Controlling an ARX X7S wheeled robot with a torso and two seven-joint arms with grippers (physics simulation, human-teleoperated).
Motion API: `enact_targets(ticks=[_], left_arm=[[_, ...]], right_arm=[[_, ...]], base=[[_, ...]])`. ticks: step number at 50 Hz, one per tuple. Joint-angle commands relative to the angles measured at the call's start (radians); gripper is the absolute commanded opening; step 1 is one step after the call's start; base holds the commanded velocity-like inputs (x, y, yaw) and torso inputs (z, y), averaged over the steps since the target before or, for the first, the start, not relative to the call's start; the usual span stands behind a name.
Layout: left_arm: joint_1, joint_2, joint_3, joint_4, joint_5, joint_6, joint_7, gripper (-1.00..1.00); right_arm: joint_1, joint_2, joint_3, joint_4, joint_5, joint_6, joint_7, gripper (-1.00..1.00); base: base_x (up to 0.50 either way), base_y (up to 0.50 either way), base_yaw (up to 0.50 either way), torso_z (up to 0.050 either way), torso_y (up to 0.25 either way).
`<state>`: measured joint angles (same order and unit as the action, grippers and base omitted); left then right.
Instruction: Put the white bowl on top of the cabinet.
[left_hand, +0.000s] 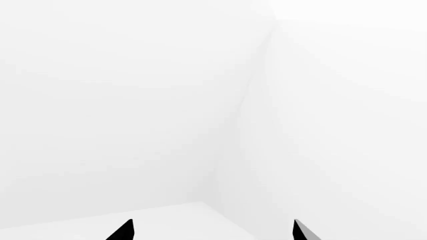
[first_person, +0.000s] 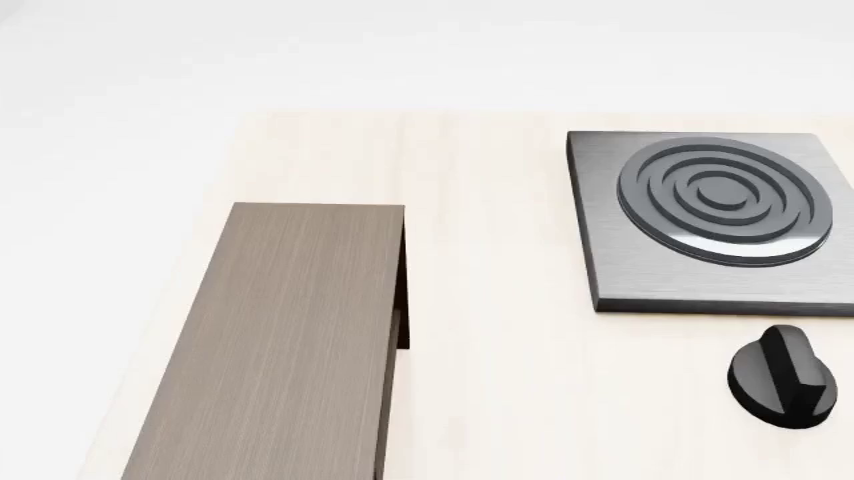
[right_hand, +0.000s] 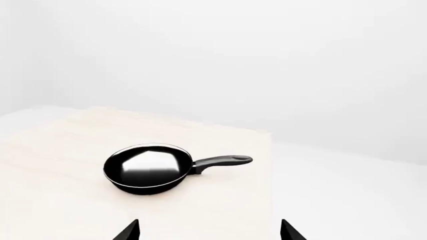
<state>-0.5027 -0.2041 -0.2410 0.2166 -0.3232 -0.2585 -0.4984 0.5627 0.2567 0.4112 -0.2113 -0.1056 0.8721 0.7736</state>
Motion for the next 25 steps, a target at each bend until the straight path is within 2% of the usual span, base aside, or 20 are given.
enact_targets(ticks=[1, 25], left_arm=[[0.001, -0.003, 0.007, 0.004, -0.003, -0.004, -0.009, 1.00], [0.000, -0.012, 0.013, -0.014, -0.009, 0.013, -0.012, 1.00]], right_arm=[[0.039, -0.002, 0.032, 0.033, 0.019, 0.121, -0.007, 1.00], [0.056, 0.000, 0.041, 0.052, 0.046, 0.177, -0.028, 1.00]], base=[[0.00, 0.00, 0.00, 0.000, 0.000], [0.00, 0.00, 0.00, 0.000, 0.000]])
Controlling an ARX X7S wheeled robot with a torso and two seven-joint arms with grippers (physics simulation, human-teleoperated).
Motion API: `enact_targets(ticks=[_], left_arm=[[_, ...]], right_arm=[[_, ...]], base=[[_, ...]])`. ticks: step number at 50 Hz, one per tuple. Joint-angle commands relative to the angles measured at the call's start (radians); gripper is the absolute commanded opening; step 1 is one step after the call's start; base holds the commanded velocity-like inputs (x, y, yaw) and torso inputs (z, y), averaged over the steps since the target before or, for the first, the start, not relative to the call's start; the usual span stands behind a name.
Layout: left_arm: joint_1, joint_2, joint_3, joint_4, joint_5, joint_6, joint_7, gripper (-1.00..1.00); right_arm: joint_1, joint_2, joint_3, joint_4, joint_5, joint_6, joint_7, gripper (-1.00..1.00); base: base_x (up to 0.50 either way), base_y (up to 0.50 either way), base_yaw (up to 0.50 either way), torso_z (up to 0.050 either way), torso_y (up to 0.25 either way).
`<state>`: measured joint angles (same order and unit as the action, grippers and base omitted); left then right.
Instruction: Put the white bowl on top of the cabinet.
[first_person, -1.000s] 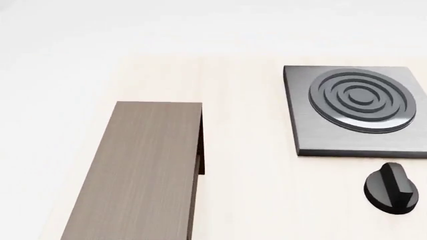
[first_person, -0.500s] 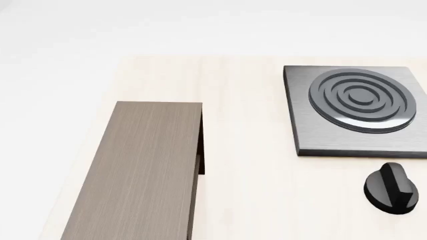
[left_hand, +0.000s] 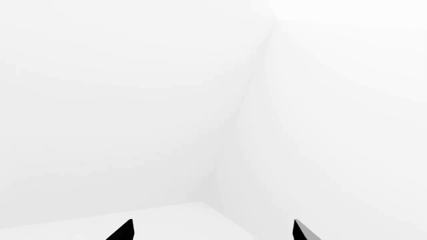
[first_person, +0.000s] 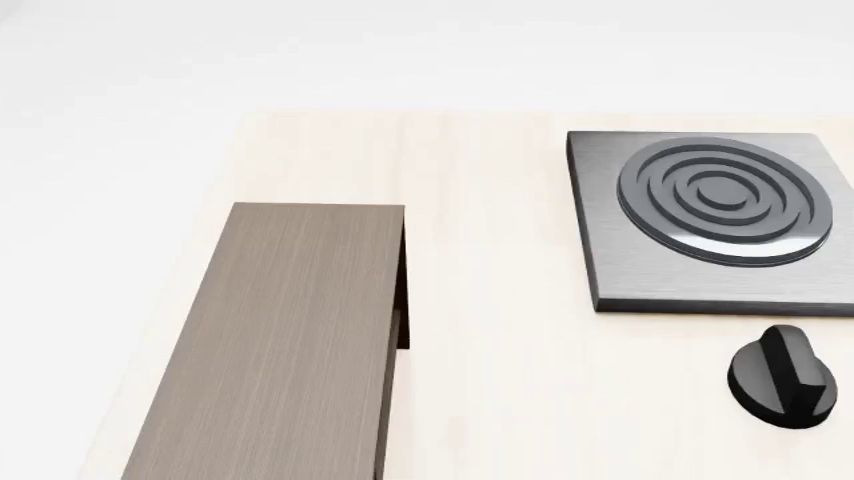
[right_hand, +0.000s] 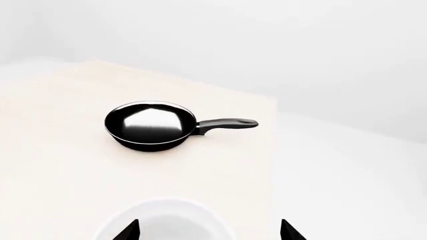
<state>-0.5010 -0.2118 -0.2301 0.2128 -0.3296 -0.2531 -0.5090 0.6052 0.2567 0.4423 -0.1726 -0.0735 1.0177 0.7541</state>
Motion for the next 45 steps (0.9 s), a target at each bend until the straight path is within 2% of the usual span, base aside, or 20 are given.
enact_targets(ticks=[1, 13, 20, 21, 29, 45], left_arm=[[-0.002, -0.005, 0.002, -0.013, -0.002, 0.010, -0.002, 1.00], [0.003, -0.007, 0.014, -0.014, 0.000, 0.011, -0.006, 1.00], [0.005, -0.009, 0.015, -0.009, -0.004, 0.009, -0.010, 1.00], [0.005, -0.009, 0.016, -0.012, -0.003, 0.012, -0.010, 1.00], [0.007, -0.011, 0.021, -0.013, -0.003, 0.013, -0.013, 1.00], [0.007, -0.017, 0.025, -0.012, -0.010, 0.013, -0.019, 1.00]], right_arm=[[0.016, 0.004, 0.008, 0.012, 0.014, 0.036, -0.012, 1.00], [0.079, 0.026, 0.039, 0.058, 0.068, 0.092, -0.066, 1.00], [0.078, 0.016, 0.080, 0.088, 0.100, 0.067, -0.088, 1.00], [0.067, 0.019, 0.072, 0.100, 0.082, 0.022, -0.072, 1.00], [0.072, 0.027, 0.090, 0.108, 0.087, 0.045, -0.072, 1.00], [0.050, 0.050, 0.037, 0.104, 0.007, 0.031, 0.007, 1.00]], base=[[0.00, 0.00, 0.00, 0.000, 0.000], [0.00, 0.00, 0.00, 0.000, 0.000], [0.00, 0.00, 0.00, 0.000, 0.000], [0.00, 0.00, 0.00, 0.000, 0.000], [0.00, 0.00, 0.00, 0.000, 0.000], [0.00, 0.00, 0.00, 0.000, 0.000]])
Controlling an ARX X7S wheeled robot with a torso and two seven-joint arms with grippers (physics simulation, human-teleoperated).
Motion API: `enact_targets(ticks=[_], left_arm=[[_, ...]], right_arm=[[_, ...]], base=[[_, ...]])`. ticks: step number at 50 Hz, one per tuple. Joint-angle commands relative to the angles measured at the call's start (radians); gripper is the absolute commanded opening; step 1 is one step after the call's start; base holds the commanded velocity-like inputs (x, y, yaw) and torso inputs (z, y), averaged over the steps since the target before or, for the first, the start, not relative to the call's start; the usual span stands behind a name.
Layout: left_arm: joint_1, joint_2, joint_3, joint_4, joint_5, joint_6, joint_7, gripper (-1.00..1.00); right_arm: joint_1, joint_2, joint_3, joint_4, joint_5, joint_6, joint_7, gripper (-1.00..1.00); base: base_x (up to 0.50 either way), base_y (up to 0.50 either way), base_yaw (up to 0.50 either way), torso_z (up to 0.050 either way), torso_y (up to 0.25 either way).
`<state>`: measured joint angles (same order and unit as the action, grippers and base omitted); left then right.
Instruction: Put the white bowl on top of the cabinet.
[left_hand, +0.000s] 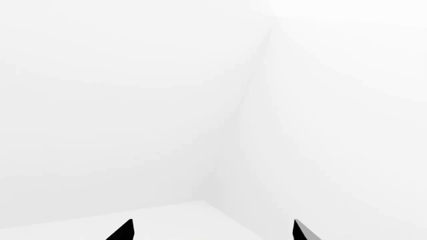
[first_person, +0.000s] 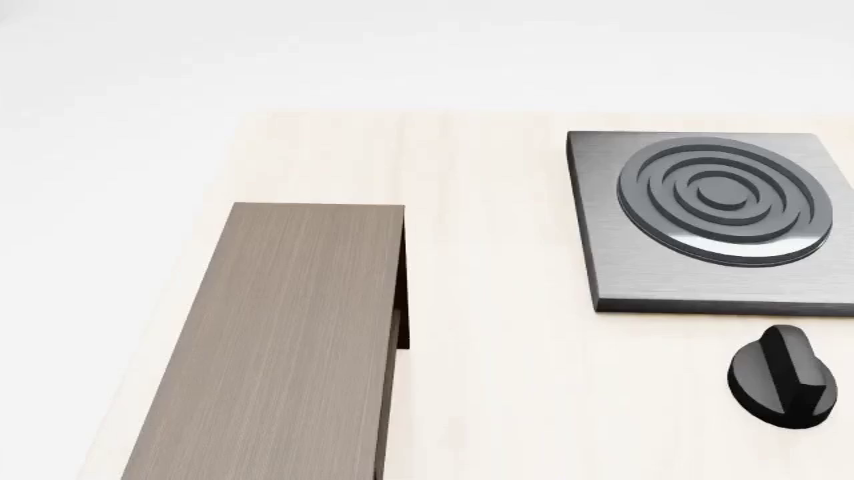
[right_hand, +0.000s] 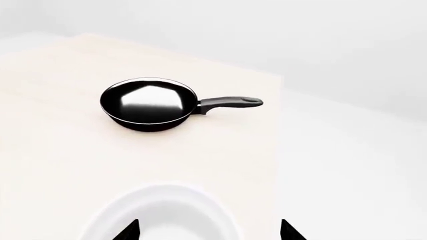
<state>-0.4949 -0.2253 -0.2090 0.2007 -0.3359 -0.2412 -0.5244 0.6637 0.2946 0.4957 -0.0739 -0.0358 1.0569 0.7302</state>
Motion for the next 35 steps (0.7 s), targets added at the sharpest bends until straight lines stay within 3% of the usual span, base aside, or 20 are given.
enact_targets(ticks=[1, 15, 35], left_arm=[[0.002, -0.004, 0.004, 0.000, -0.004, 0.002, -0.004, 1.00], [0.003, -0.006, 0.008, -0.006, -0.006, 0.010, -0.007, 1.00], [0.007, -0.012, 0.015, 0.005, -0.012, 0.002, -0.017, 1.00]], right_arm=[[-0.007, 0.013, -0.014, 0.014, -0.027, -0.011, 0.027, 1.00], [-0.001, 0.029, -0.021, 0.097, -0.032, -0.071, 0.033, 1.00], [0.022, 0.042, 0.078, 0.225, 0.037, -0.115, -0.009, 1.00]], base=[[0.00, 0.00, 0.00, 0.000, 0.000], [0.00, 0.00, 0.00, 0.000, 0.000], [0.00, 0.00, 0.00, 0.000, 0.000]])
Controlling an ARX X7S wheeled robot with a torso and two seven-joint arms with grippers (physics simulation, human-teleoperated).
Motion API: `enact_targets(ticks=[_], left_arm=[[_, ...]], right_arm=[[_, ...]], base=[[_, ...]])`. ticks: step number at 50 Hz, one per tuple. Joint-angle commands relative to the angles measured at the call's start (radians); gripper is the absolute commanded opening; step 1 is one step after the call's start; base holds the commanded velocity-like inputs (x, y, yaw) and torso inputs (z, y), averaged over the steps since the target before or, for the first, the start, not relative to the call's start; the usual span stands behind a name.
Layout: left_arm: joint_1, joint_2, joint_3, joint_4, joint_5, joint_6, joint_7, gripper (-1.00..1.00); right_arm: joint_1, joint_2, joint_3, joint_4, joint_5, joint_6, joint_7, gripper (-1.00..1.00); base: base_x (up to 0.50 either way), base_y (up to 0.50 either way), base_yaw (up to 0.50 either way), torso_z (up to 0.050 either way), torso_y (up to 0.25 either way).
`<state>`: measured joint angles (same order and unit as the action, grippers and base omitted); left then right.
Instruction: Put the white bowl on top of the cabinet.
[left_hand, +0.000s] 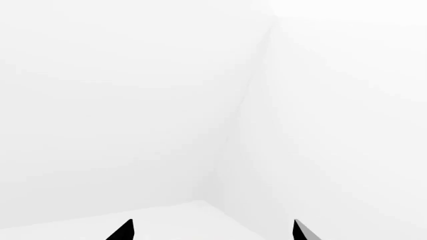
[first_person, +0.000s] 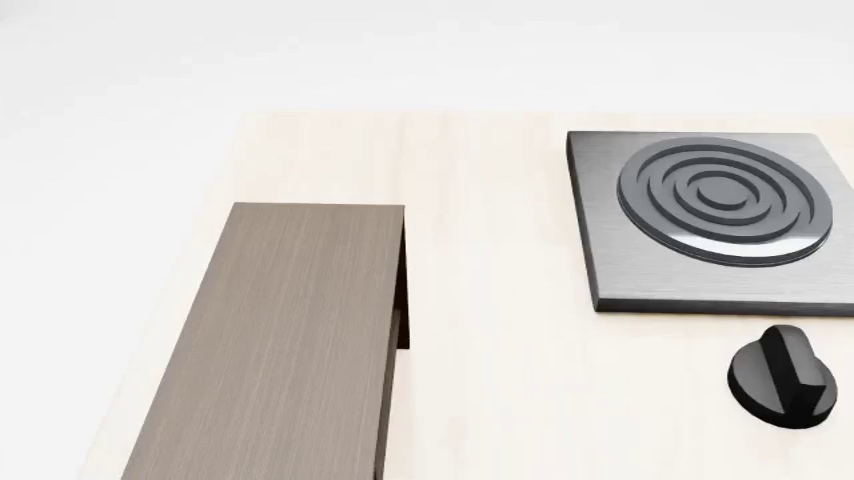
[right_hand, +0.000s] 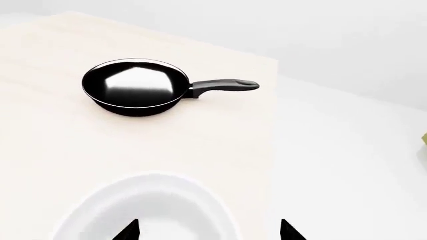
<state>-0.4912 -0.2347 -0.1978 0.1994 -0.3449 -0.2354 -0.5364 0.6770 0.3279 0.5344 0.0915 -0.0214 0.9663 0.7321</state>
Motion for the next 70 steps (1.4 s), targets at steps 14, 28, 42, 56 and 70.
enact_targets(ticks=[14, 28, 42, 56, 70], left_arm=[[0.004, -0.007, 0.008, 0.000, -0.005, 0.004, -0.007, 1.00], [0.005, -0.010, 0.013, -0.010, -0.007, 0.015, -0.008, 1.00], [0.006, -0.013, 0.019, -0.009, -0.009, 0.015, -0.013, 1.00], [0.006, -0.014, 0.026, -0.016, -0.008, 0.023, -0.014, 1.00], [0.008, -0.019, 0.031, -0.007, -0.012, 0.017, -0.022, 1.00]], right_arm=[[-0.004, 0.021, 0.078, 0.108, 0.017, -0.071, 0.014, 1.00], [0.003, 0.027, 0.104, 0.183, 0.039, -0.100, -0.004, 1.00], [0.014, 0.037, 0.150, 0.249, 0.075, -0.137, -0.026, 1.00], [0.024, 0.043, 0.194, 0.303, 0.108, -0.159, -0.047, 1.00], [0.034, 0.063, 0.232, 0.421, 0.112, -0.200, -0.031, 1.00]], base=[[0.00, 0.00, 0.00, 0.000, 0.000], [0.00, 0.00, 0.00, 0.000, 0.000], [0.00, 0.00, 0.00, 0.000, 0.000], [0.00, 0.00, 0.00, 0.000, 0.000], [0.00, 0.00, 0.00, 0.000, 0.000]])
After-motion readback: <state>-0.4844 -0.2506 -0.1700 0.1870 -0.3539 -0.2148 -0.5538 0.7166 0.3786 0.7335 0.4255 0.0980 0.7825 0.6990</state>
